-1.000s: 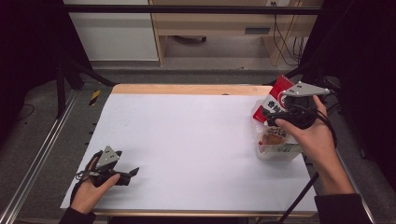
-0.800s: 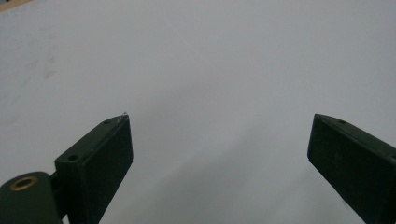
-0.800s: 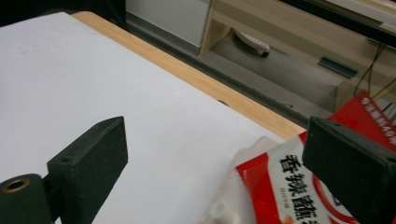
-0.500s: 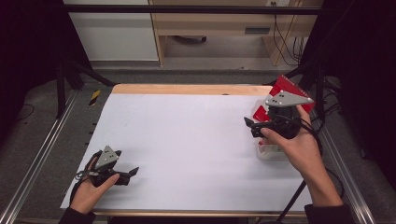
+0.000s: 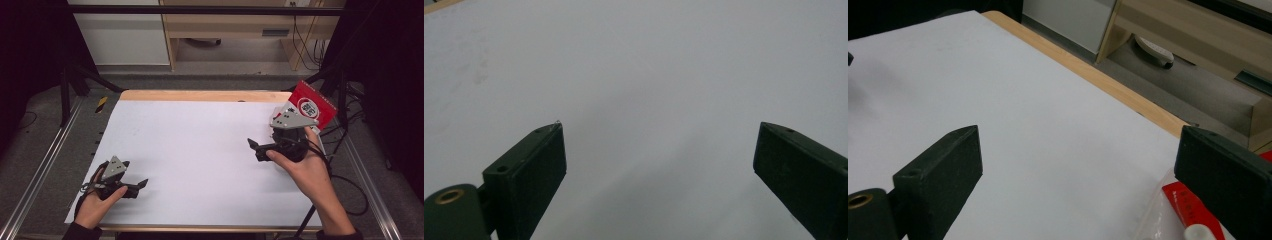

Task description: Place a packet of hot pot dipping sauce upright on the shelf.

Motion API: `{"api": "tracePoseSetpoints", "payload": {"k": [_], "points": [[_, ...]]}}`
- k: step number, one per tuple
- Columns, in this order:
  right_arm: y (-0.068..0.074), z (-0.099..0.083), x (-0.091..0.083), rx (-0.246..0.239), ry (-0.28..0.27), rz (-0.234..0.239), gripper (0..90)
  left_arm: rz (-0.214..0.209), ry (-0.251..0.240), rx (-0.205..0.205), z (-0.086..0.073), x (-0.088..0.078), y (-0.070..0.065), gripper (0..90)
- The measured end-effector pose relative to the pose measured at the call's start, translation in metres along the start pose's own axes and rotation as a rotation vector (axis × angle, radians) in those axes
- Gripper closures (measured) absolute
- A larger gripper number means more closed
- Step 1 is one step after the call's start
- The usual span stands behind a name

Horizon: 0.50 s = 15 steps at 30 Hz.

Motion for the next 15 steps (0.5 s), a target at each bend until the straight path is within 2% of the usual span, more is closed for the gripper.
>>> {"api": "tracePoseSetpoints", "payload": {"k": [6,15], "points": [[0.021,-0.012,0.006,0.001,0.008,0.034,5.9,0.001,-0.002,0.001,0.000,0.000,0.000,6.6],[0.045,-0.025,0.012,-0.016,0.011,0.076,5.9,0.005,-0.004,0.001,0.000,-0.001,0.001,6.6]]}}
Point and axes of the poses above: each handheld gripper's, and its own axes: x roughly forward along the jaws, z roughly out of its top, y roughly to its left, the point moved 10 cm from there along x, roughly forward along the jaws, and after that the axes turned 10 degrees about -x, right-handed, at the moved point
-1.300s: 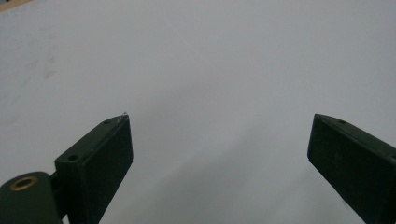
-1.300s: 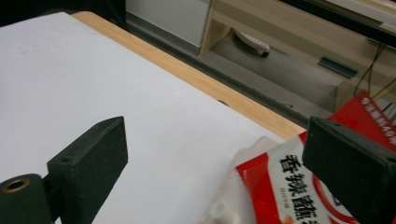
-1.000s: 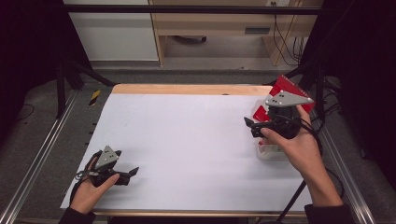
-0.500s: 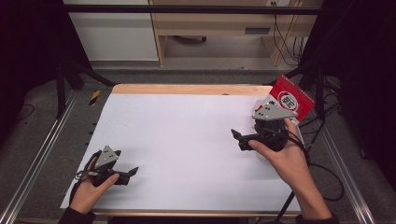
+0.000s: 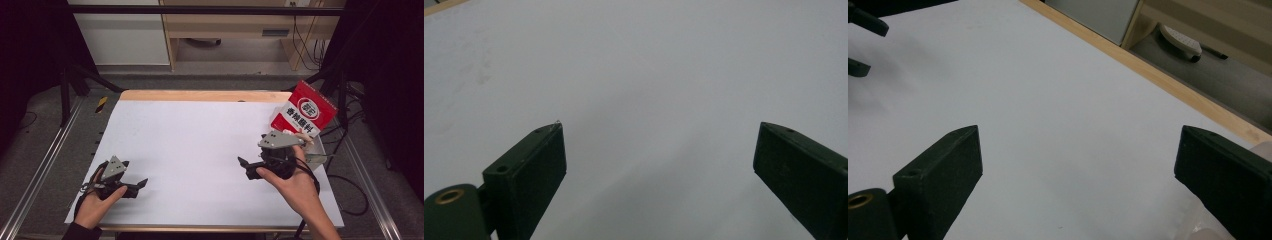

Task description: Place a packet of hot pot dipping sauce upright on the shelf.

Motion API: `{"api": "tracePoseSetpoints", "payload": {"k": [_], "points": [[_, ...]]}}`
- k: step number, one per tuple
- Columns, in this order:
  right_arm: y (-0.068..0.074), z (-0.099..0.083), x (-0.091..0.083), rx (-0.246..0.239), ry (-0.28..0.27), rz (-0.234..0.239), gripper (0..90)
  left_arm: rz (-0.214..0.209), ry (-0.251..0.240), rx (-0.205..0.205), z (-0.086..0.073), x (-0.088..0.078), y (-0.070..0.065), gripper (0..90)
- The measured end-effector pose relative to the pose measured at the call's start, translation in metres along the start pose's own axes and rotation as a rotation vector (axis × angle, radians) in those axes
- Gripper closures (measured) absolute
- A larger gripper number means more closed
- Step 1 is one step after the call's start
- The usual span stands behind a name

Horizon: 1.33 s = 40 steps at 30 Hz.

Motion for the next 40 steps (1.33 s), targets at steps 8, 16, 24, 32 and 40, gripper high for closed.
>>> {"api": "tracePoseSetpoints", "payload": {"k": [8,16,24,32,40], "points": [[0.018,-0.020,0.012,-0.003,0.022,0.019,5.8,0.000,0.000,0.000,0.000,-0.001,0.001,6.6],[0.036,-0.044,0.025,0.016,0.047,0.043,5.7,0.002,-0.001,0.004,0.000,-0.001,0.001,6.6],[0.056,-0.066,0.049,0.034,0.075,0.065,7.1,0.006,-0.006,0.008,0.001,0.000,0.002,6.7],[0.071,-0.077,0.087,0.098,0.068,0.071,11.1,0.020,-0.006,0.029,0.000,0.000,0.002,6.7],[0.076,-0.083,0.092,0.048,0.091,0.025,10.9,0.010,-0.022,0.053,0.004,0.003,-0.003,7.8]]}}
Point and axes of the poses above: each handheld gripper's, and its own axes: x roughly forward along the jaws, z roughly out of its top, y roughly to its left, the point moved 10 cm from there along x, roughly forward along the jaws, and after that the axes turned 10 degrees about -x, right-handed, at the moved point
